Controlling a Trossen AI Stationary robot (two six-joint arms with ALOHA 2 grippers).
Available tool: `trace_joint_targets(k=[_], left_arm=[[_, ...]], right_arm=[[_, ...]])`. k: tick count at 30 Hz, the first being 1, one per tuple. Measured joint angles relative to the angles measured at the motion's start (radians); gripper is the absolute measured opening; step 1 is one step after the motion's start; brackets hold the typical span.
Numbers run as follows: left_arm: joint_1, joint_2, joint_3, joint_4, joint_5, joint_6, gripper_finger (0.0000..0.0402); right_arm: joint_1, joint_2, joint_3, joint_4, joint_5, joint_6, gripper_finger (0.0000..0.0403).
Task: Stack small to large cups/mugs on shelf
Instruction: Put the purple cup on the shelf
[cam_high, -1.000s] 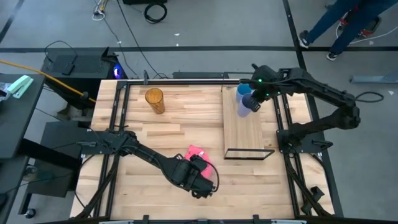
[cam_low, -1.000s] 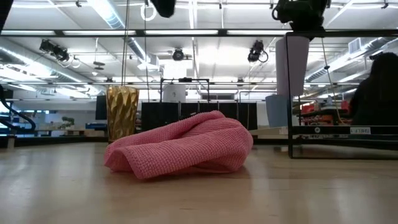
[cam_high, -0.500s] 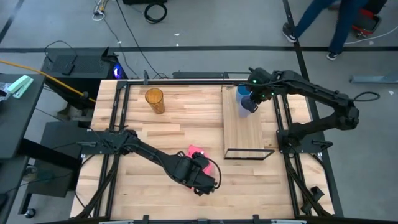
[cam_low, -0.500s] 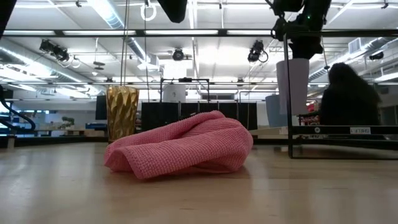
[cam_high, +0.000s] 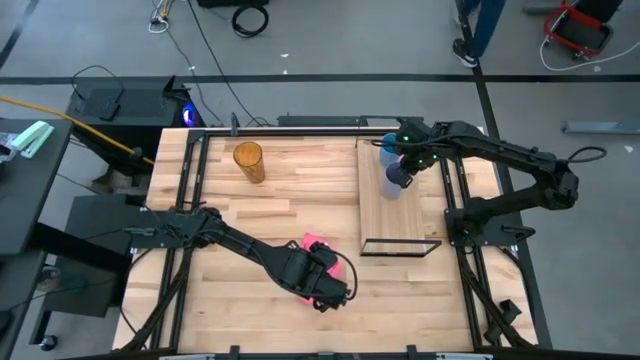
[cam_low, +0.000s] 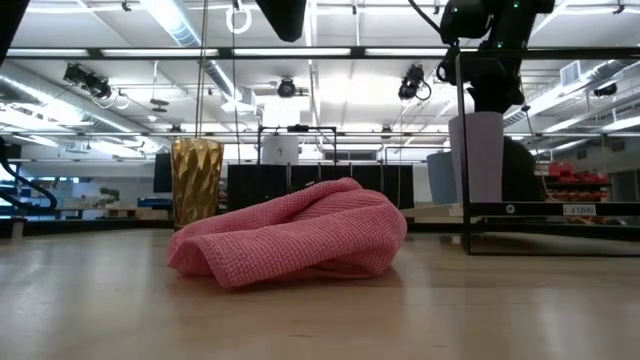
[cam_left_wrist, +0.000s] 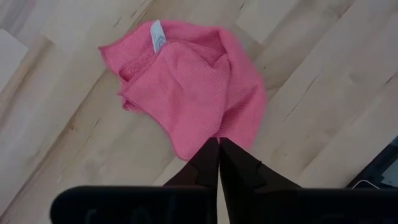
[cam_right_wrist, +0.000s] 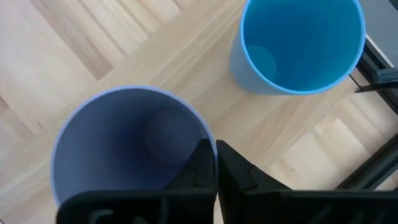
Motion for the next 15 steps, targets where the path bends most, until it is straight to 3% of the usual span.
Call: trace_joint_targets(k=[15], left_arm=[[0.004, 0.000, 0.000, 0.000, 0.000, 0.000, 0.0024]], right_arm=[[0.067, 0.000, 0.000, -0.029, -0.004, 0.026, 0.0006]])
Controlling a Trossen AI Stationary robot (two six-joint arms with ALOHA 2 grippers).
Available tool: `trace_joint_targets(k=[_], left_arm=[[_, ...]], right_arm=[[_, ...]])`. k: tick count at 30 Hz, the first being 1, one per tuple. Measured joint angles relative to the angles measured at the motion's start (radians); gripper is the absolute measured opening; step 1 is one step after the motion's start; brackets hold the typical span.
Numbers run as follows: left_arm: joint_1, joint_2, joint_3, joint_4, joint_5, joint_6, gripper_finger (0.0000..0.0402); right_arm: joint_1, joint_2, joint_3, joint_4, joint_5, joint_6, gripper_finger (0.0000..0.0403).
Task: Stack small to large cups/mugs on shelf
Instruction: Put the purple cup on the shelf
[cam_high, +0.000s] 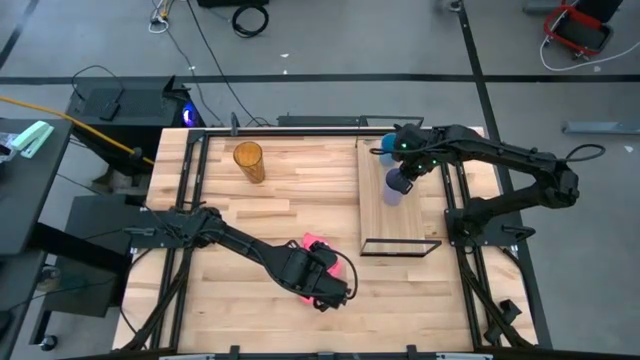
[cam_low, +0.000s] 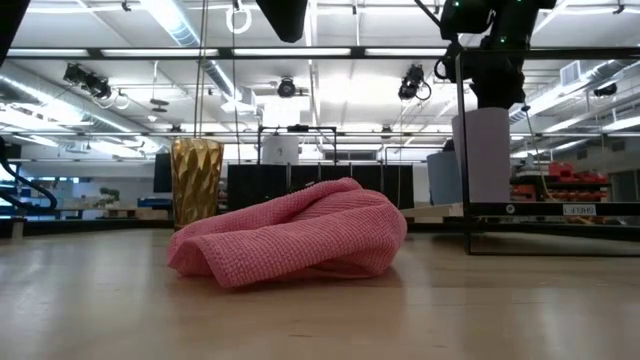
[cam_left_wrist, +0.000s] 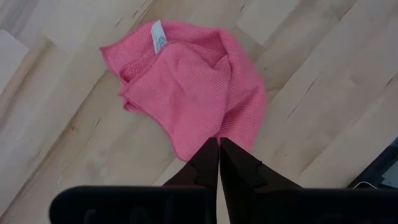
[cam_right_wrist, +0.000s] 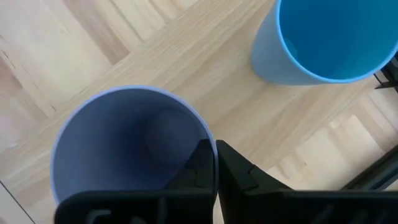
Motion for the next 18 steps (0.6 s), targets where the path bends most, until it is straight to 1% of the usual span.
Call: trace_joint_targets(k=[4, 8, 13, 18], left_arm=[[0.001, 0.000, 0.000, 0.000, 0.000, 0.000, 0.0019], [0.001, 0.000, 0.000, 0.000, 0.000, -0.003, 0.0014], [0.001, 0.000, 0.000, 0.000, 0.000, -0.006, 0.0020], [0.001, 0.000, 0.000, 0.000, 0.000, -0.006, 0.0024]], right_arm=[[0.005, 0.000, 0.000, 0.000, 0.000, 0.003, 0.0014], [0.006, 0.000, 0.000, 0.000, 0.000, 0.012, 0.0033], [0.006, 0.000, 0.000, -0.002, 0.000, 0.019, 0.0058], [0.006, 0.000, 0.000, -0.003, 0.000, 0.030, 0.0070]])
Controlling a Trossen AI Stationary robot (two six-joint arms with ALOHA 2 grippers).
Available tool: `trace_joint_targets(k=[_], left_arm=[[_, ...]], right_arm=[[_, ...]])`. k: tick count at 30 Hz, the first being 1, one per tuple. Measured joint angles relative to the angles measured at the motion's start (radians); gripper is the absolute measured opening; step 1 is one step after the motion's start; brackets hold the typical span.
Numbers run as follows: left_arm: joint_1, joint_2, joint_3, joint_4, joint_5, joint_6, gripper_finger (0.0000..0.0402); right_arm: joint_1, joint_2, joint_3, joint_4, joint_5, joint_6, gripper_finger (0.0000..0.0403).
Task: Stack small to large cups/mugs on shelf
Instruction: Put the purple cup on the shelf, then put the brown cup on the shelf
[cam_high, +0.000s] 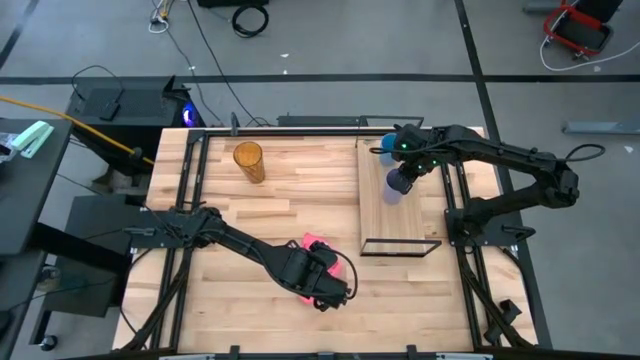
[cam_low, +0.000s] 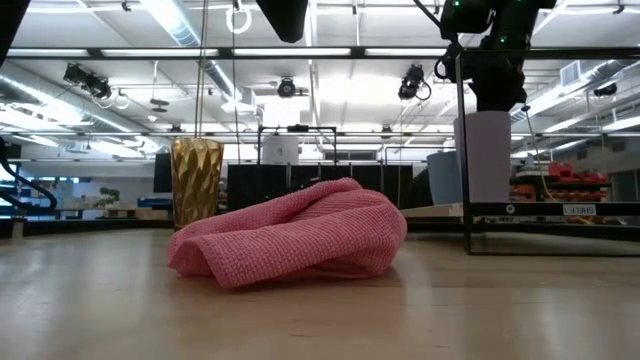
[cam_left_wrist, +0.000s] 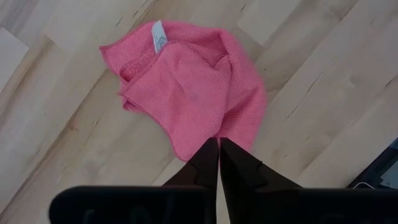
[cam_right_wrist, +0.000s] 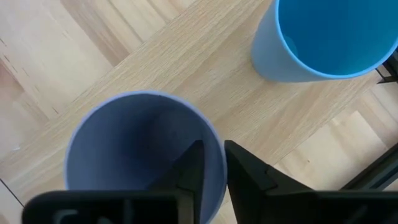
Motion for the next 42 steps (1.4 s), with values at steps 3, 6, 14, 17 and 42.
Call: trace_joint_targets(k=[3, 6, 14, 17, 42], left_arm=[[0.000, 0.000, 0.000, 0.000, 0.000, 0.003, 0.0020], [0.000, 0.000, 0.000, 0.000, 0.000, 0.003, 0.0017], [0.001, 0.000, 0.000, 0.000, -0.052, 0.006, 0.0028], [0.006, 0.000, 0.000, -0.001, -0.099, 0.006, 0.0031], [0.353, -0.323, 0.036, -0.082, -0.201, 0.369, 0.0026]], right_arm=[[0.000, -0.001, 0.000, 0.000, 0.000, 0.000, 0.0075], [0.000, -0.003, 0.000, -0.001, 0.000, 0.000, 0.0081], [-0.001, -0.003, 0.056, -0.052, 0.000, -0.001, 0.0097], [-0.001, -0.003, 0.114, -0.088, 0.009, -0.006, 0.0101], [0.000, -0.232, 0.365, -0.332, 0.031, 0.034, 0.0102]])
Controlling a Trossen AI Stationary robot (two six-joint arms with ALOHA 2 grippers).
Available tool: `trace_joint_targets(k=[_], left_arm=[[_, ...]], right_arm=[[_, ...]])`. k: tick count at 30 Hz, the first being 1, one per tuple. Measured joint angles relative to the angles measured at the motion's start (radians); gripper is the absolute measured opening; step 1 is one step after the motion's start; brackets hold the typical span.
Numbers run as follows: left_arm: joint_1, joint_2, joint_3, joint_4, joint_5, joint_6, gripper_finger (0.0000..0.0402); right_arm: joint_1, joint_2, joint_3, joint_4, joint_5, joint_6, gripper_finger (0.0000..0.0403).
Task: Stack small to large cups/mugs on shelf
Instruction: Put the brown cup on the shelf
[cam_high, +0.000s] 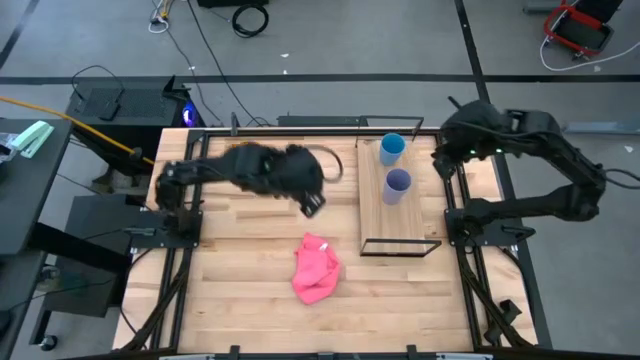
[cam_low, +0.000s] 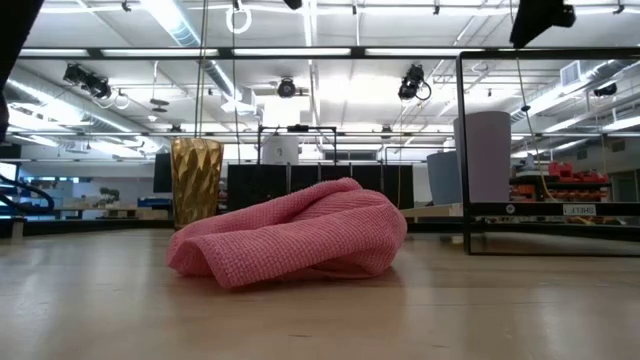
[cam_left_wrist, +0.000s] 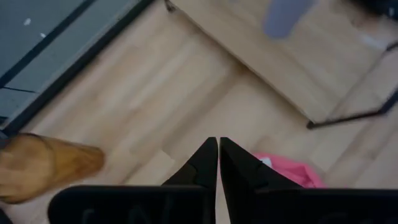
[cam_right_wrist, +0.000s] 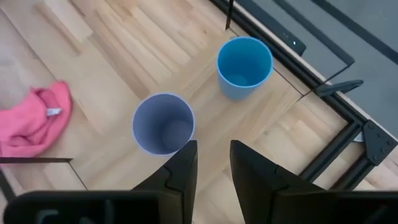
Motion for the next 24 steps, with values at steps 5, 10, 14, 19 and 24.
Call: trace_joint_targets(k=[5, 10, 14, 19, 24], left_arm=[[0.106, -0.074, -0.011, 0.001, 0.002, 0.061, 0.0016], [0.255, -0.143, -0.074, 0.000, 0.098, 0.098, 0.0017], [0.392, -0.194, -0.170, 0.001, 0.216, 0.161, 0.0027], [0.561, -0.244, -0.327, -0.001, 0.352, 0.237, 0.0039], [0.672, -0.262, -0.476, 0.000, 0.411, 0.335, 0.0052]], right_arm=[[0.000, -0.070, 0.000, -0.006, 0.000, 0.000, 0.0103], [0.000, -0.107, 0.000, -0.027, 0.000, 0.007, 0.0101], [0.000, -0.112, 0.000, -0.045, 0.000, 0.027, 0.0101], [0.000, -0.101, -0.001, -0.051, 0.000, 0.025, 0.0101], [0.000, -0.098, -0.001, -0.051, 0.000, 0.066, 0.0101]])
